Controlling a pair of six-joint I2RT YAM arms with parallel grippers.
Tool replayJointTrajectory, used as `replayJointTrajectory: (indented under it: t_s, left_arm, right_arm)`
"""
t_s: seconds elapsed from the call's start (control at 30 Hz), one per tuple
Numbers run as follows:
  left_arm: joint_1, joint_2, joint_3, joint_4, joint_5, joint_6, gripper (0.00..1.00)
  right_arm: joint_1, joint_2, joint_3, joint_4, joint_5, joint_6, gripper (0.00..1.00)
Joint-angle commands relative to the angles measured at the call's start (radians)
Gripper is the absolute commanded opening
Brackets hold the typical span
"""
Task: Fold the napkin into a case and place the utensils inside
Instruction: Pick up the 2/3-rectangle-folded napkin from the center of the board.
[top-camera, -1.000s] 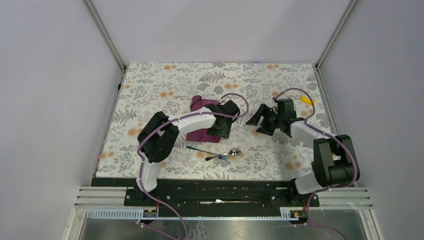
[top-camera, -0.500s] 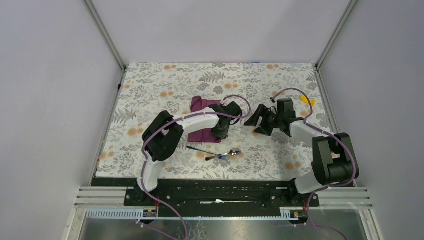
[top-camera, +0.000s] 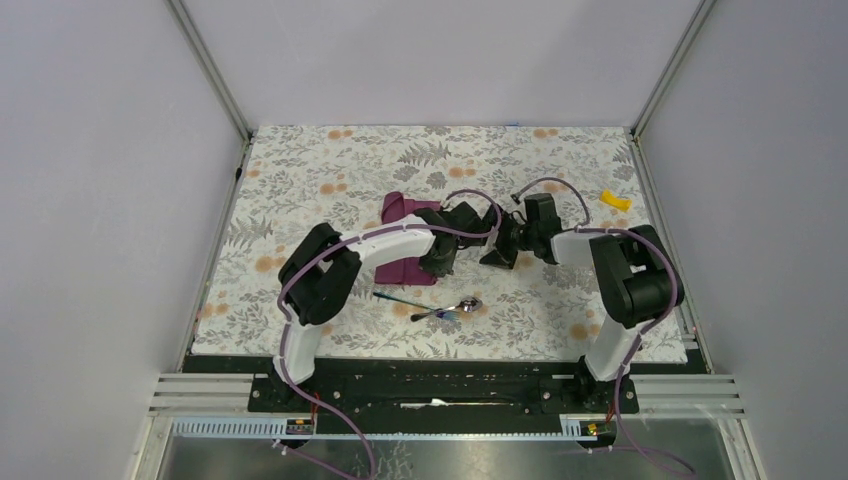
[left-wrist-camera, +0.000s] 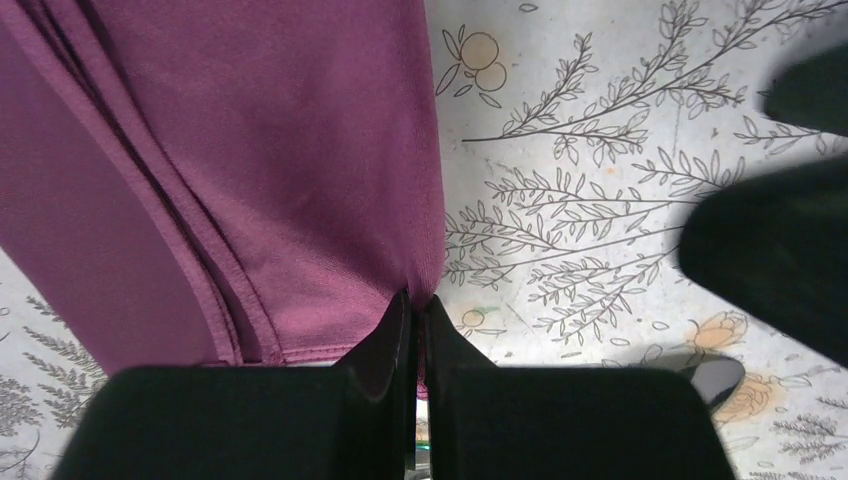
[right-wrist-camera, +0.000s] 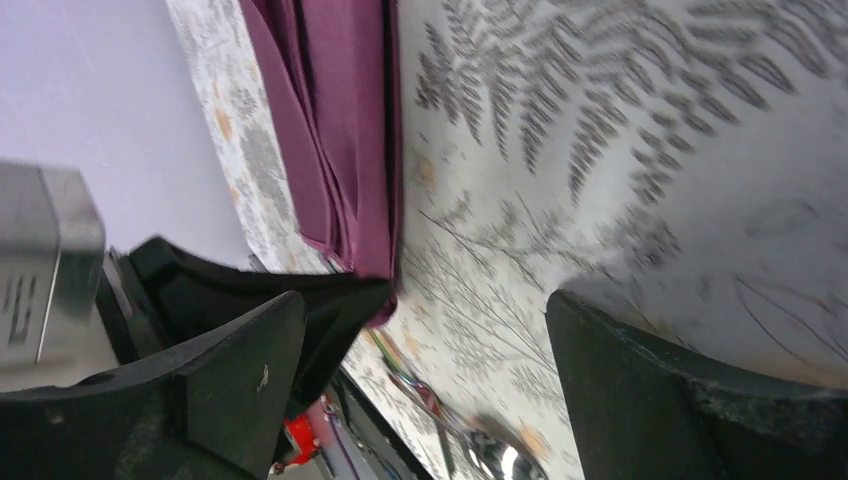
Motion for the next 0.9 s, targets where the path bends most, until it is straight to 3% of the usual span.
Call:
replayJointTrajectory:
  t_s: [0.0,0.33,0.77,0.87]
  left_arm:
    - [0.007,-0.117,-0.009,0.010,-0.003,0.020,0.00]
    - [0.013,-0.148,-0.018,0.017,0.021,0.027,0.00]
    - [0.015,-0.156,-0.029,0.028,0.044,0.038,0.00]
    - [0.018,-0.152,-0.029,0.033,0.056,0.040,0.00]
  right_arm:
    - [0.041,0.075,0.071,0.177,0.007,0.169,0.98]
    - [0.094,0.266,0.182,0.326,0.063,0.342,0.89]
    - [0.100,0.413,0.276,0.416,0.059,0.381,0.66]
    - [0.099,0.420,0.286,0.435,0.055,0.380,0.56]
